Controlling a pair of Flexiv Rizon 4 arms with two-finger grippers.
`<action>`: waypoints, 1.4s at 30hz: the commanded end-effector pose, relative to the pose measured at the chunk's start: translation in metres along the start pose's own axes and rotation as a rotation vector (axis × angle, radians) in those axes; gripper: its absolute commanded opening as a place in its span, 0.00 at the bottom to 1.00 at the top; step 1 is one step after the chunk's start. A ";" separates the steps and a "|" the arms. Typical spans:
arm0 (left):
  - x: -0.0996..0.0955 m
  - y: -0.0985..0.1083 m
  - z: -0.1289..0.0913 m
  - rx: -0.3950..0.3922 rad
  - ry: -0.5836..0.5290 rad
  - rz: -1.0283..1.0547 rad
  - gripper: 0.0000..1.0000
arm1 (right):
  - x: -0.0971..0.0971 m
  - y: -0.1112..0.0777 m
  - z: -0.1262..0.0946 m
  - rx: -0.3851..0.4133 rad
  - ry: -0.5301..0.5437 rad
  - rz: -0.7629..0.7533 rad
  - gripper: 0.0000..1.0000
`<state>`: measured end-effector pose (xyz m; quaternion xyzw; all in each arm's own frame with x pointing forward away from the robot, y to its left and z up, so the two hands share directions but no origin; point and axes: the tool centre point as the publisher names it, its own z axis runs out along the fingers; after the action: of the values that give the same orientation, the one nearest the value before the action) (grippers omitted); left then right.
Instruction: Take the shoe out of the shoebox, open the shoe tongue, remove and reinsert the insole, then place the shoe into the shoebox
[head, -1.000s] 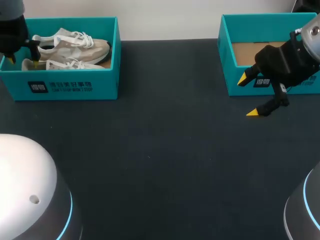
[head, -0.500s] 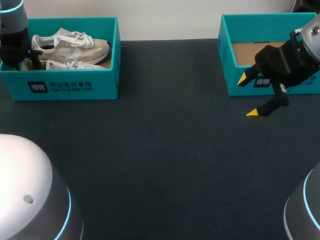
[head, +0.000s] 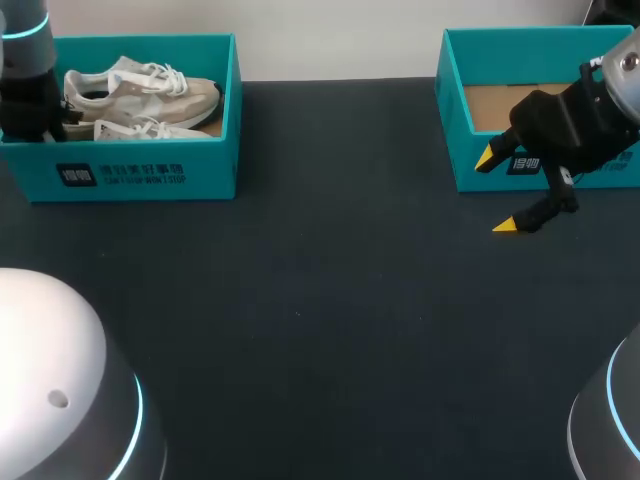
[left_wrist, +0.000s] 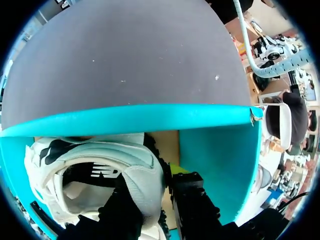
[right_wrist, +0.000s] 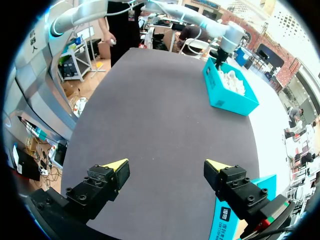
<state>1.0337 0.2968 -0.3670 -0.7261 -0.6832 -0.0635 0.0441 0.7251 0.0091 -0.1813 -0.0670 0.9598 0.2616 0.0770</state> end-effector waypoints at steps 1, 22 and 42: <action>-0.008 -0.001 0.004 0.000 0.014 0.005 0.00 | -0.001 0.000 0.002 0.002 0.002 0.001 1.00; 0.023 0.028 -0.106 0.067 0.056 -0.001 0.00 | -0.001 0.000 0.002 0.002 0.002 0.001 1.00; 0.050 0.036 -0.199 0.053 0.016 -0.026 0.00 | -0.001 0.000 0.002 0.002 0.002 0.001 1.00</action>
<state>1.0643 0.3083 -0.1689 -0.7142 -0.6938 -0.0592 0.0718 0.7251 0.0090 -0.1813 -0.0670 0.9598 0.2616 0.0770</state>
